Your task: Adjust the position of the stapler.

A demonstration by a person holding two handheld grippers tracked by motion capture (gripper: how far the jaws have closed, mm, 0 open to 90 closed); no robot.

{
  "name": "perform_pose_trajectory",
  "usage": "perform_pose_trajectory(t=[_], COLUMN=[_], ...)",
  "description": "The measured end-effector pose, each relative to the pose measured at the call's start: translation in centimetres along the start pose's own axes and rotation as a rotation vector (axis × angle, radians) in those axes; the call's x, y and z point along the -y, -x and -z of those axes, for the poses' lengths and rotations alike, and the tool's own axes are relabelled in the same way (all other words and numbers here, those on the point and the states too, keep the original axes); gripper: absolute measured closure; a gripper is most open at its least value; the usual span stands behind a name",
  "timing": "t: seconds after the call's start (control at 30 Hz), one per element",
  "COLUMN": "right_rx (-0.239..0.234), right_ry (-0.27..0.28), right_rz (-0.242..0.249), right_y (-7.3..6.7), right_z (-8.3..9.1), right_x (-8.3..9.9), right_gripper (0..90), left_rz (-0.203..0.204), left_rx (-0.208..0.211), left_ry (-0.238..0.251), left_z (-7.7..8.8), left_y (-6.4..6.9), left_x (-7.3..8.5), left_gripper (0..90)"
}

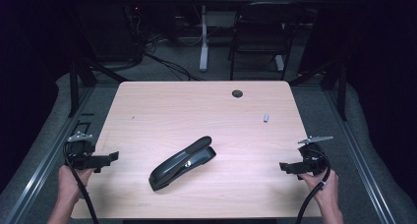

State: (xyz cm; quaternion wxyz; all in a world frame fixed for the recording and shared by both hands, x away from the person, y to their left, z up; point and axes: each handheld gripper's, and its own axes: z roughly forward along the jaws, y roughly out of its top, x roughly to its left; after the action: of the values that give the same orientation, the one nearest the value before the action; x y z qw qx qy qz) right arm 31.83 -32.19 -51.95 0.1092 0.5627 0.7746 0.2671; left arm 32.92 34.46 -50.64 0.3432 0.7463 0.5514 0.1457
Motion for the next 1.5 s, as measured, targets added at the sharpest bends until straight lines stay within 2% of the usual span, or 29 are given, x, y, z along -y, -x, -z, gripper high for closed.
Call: perform_pose_trajectory(t=[0.3,0.6,0.77,0.87,0.97,1.0,1.13,1.23,1.4,1.5], right_rx=[-0.016,-0.020,-0.024,-0.027,-0.032,-0.035,-0.042,-0.045,-0.045,-0.044], right_ry=[-0.011,-0.015,-0.013,-0.012,-0.020,-0.017,-0.020,-0.022,-0.022,-0.024], right_rz=[0.004,0.012,0.005,0.005,0.009,0.006,0.004,0.004,0.003,0.002], right_y=[-0.1,-0.2,-0.2,-0.2,-0.2,-0.2,-0.2,-0.2,-0.2,-0.2], right_z=[-0.1,-0.2,-0.1,-0.1,-0.1,-0.1,-0.2,-0.2,-0.2,-0.2], right_x=[0.0,0.0,0.0,0.0,0.0,0.0,0.0,0.0,0.1,0.1], right_gripper=[0.1,0.1,0.3,0.4,0.4,0.5,0.6,0.7,0.8,0.8], left_rz=[-0.042,-0.065,-0.091,-0.112,-0.128,-0.142,-0.164,-0.193,-0.215,-0.229], left_rx=[0.045,0.059,0.072,0.088,0.097,0.104,0.120,0.147,0.164,0.189], left_ry=[-0.013,-0.010,-0.010,0.016,0.014,0.019,0.020,0.009,0.010,0.004], left_z=[0.0,0.1,0.2,0.4,0.5,0.4,0.2,0.0,-0.3,-0.7], left_y=[1.1,1.6,2.4,3.2,3.7,4.3,5.2,6.1,6.7,7.4], left_x=[-0.4,-0.6,-0.7,-0.8,-0.9,-1.0,-1.0,-1.1,-1.1,-1.0], left_gripper=[0.0,0.0,0.1,0.1,0.0,0.0,0.0,0.0,0.0,0.0])
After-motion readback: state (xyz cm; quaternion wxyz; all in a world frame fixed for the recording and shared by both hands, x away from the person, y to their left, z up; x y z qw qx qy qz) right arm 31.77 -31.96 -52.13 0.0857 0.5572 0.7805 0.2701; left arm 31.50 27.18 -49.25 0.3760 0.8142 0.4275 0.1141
